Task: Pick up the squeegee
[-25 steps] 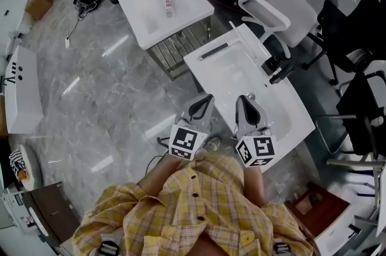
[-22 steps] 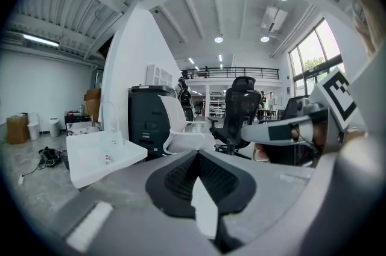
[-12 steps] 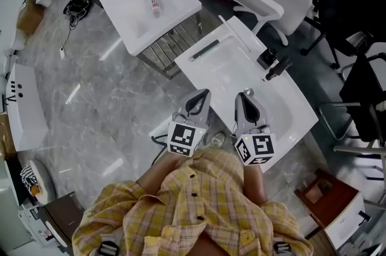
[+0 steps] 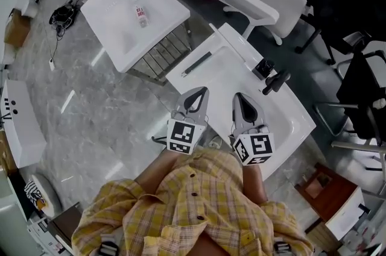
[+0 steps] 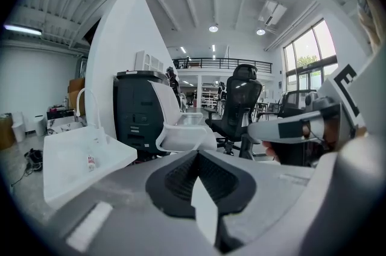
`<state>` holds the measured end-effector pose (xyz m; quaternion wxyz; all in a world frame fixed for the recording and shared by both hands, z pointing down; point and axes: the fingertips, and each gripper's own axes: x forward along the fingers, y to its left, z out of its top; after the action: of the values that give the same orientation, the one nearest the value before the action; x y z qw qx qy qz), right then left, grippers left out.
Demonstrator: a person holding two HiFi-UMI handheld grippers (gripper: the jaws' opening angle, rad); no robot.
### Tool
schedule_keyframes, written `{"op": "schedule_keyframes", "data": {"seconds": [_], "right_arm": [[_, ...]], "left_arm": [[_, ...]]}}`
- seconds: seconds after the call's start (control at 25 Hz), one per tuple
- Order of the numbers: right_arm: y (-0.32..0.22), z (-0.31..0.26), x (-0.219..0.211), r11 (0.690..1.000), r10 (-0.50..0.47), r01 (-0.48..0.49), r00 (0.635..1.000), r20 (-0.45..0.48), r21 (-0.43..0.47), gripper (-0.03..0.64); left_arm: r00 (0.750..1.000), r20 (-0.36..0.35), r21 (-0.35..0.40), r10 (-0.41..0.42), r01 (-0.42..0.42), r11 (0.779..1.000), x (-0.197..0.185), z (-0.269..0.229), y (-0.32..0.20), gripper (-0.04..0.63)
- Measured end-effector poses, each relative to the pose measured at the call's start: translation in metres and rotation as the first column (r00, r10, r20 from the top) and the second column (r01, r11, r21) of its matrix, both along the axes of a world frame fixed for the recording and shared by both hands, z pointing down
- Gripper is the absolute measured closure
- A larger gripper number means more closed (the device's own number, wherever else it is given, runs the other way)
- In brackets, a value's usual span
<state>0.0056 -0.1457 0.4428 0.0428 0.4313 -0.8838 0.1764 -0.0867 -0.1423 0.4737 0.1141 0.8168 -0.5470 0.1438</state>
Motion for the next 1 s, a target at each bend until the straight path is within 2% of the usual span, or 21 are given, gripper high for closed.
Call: {"op": "schedule_keyframes", "data": {"seconds": [0.2,0.6,1.0], "right_arm": [[-0.025,0.009,-0.01,0.999,0.019,-0.019,1.0,-0.007,-0.029,0.626],[-0.067,0.035,-0.011,0.994,0.07,-0.072,0.997,-0.024,-0.086,0.624],[-0.092,0.057,-0.015,0.983,0.125,-0.129,0.991,-0.038,-0.128,0.623]], "left_arm": [[1.0,-0.003,-0.037,0.024,-0.025,0.999,-0.007,0.013,-0.037,0.601],[0.997,0.033,-0.104,0.075,-0.071,0.992,-0.009,0.042,-0.096,0.6],[0.99,0.068,-0.184,0.127,-0.113,0.976,-0.016,0.081,-0.138,0.6]]}}
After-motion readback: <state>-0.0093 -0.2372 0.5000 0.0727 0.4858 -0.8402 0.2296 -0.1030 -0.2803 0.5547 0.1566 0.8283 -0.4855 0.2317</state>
